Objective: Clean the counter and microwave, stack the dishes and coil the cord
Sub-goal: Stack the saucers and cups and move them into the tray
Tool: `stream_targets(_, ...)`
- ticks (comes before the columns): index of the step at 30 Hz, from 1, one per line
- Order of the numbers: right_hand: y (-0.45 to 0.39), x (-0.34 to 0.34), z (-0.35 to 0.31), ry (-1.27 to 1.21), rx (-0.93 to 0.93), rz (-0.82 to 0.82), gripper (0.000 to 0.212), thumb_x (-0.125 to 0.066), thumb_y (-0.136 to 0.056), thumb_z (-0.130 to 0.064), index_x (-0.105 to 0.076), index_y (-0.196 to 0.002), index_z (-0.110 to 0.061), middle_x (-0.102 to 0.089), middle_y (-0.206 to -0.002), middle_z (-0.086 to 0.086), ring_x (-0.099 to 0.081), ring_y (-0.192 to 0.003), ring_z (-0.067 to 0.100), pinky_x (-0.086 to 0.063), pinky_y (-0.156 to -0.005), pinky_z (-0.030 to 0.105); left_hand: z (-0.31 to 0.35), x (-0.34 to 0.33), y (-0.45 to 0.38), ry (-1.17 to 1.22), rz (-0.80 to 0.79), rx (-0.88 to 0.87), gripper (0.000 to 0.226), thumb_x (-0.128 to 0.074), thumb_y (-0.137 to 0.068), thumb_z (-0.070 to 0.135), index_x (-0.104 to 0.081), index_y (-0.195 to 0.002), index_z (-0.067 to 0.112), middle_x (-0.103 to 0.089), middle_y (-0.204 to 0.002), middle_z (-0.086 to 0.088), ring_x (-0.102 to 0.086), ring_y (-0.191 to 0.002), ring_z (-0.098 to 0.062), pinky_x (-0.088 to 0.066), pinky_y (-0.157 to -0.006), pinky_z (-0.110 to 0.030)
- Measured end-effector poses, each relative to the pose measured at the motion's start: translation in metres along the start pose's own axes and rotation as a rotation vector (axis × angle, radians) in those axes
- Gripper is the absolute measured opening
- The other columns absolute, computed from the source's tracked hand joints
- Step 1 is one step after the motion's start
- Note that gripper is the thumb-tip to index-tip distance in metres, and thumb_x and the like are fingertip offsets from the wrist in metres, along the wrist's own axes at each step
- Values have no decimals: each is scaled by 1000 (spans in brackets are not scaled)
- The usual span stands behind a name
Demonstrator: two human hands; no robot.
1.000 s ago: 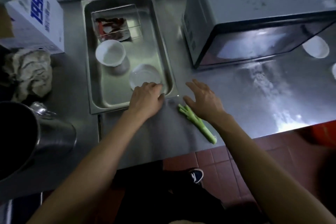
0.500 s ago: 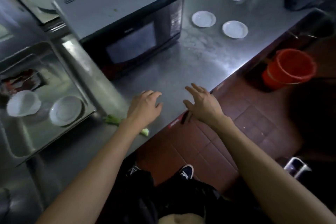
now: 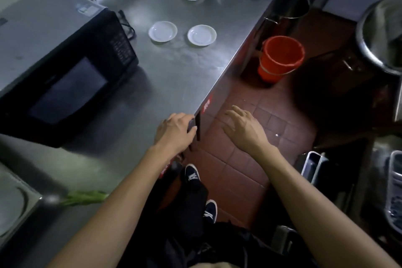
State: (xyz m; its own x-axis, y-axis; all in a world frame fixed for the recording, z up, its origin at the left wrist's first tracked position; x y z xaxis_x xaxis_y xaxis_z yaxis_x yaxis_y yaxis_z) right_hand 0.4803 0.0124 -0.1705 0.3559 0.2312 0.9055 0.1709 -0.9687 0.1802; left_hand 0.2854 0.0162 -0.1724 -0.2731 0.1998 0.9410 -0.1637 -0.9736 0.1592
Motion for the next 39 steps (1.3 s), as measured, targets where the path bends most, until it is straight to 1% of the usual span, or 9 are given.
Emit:
stream_targets(3, -20, -1, 12, 10, -11, -11, 40, -58, -95, -35, -57, -130, -18, -56, -135, 1, -52, -123, 30, -49, -95, 48, 0, -10, -27, 22, -21, 4, 38, -54, -96, 40, -58, -130, 24, -61, -128, 1, -54, -117, -24, -45, -95, -37)
stream_targets(7, -63, 2, 23, 43, -26, -9, 29, -57, -96, -35, -63, -118, -18, -63, -122, 2, -57, -114, 31, -51, -88, 46, -15, -25, -72, 86, -30, 15, 38, -54, -95, 39, -58, -130, 25, -58, -131, 4, -52, -119, -23, -46, -98, -38)
stream_targets(13, -133, 14, 23, 77, -22, -55, 38, -58, -95, -37, -59, -129, -21, -60, -133, 0, -54, -123, 28, -48, -97, 46, -38, -21, -145, 145, -36, 58, 43, -52, -96, 36, -54, -136, 22, -55, -138, 1, -51, -123, -24, -44, -101, -40)
stream_targets(17, -180, 32, 18, 61, -6, -29, 39, -60, -92, -39, -61, -126, -19, -62, -130, 2, -54, -121, 31, -47, -96, 45, -41, -2, -186, 158, -28, 52, 43, -53, -96, 37, -53, -137, 21, -55, -138, 1, -51, -122, -24, -44, -100, -41)
stream_targets(21, -224, 40, 9, 62, 14, -32, 49, -60, -93, -39, -53, -138, -22, -53, -141, -2, -47, -130, 27, -42, -104, 46, -53, 20, -214, 180, 19, 74, 43, -56, -94, 38, -56, -134, 22, -58, -134, 0, -53, -119, -26, -46, -98, -41)
stream_targets(26, -278, 33, 3, 107, 87, -77, 53, -60, -92, -43, -49, -140, -23, -50, -143, -2, -43, -133, 27, -42, -104, 48, -80, 26, -249, 180, 16, 145, 45, -54, -95, 39, -54, -136, 21, -57, -136, -2, -51, -122, -27, -44, -101, -44)
stream_targets(29, -314, 21, 5, 128, 116, -142, 60, -59, -91, -46, -42, -145, -26, -42, -151, -3, -35, -139, 26, -37, -107, 47, -92, 19, -270, 186, 2, 190, 45, -53, -96, 40, -52, -138, 22, -54, -139, -1, -49, -125, -26, -43, -103, -43)
stream_targets(33, -369, 10, 10, 166, 170, -210, 69, -60, -89, -47, -33, -149, -27, -28, -159, 2, -24, -146, 27, -30, -111, 48, -98, 15, -306, 172, 7, 243, 45, -54, -96, 39, -52, -138, 22, -50, -142, 3, -46, -127, -24, -41, -104, -45)
stream_targets(39, -460, -4, 22, 234, 279, -286, 78, -63, -86, -52, -26, -151, -28, -17, -163, 6, -15, -149, 30, -28, -111, 48, -97, 19, -370, 152, -10, 356, 44, -53, -97, 38, -52, -138, 21, -49, -142, 5, -44, -127, -22, -41, -103, -45)
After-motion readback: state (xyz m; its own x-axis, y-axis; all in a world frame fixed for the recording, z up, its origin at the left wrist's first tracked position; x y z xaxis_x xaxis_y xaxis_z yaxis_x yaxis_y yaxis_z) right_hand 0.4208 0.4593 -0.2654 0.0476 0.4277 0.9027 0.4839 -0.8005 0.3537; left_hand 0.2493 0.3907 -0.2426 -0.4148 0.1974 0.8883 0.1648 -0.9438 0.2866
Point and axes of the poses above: each hand's wrist, its own y-axis away from the middle knuckle, its own x-axis out of the back of the hand, z = x × y, the point moved 8 cm from there along -y, towards the middle knuckle
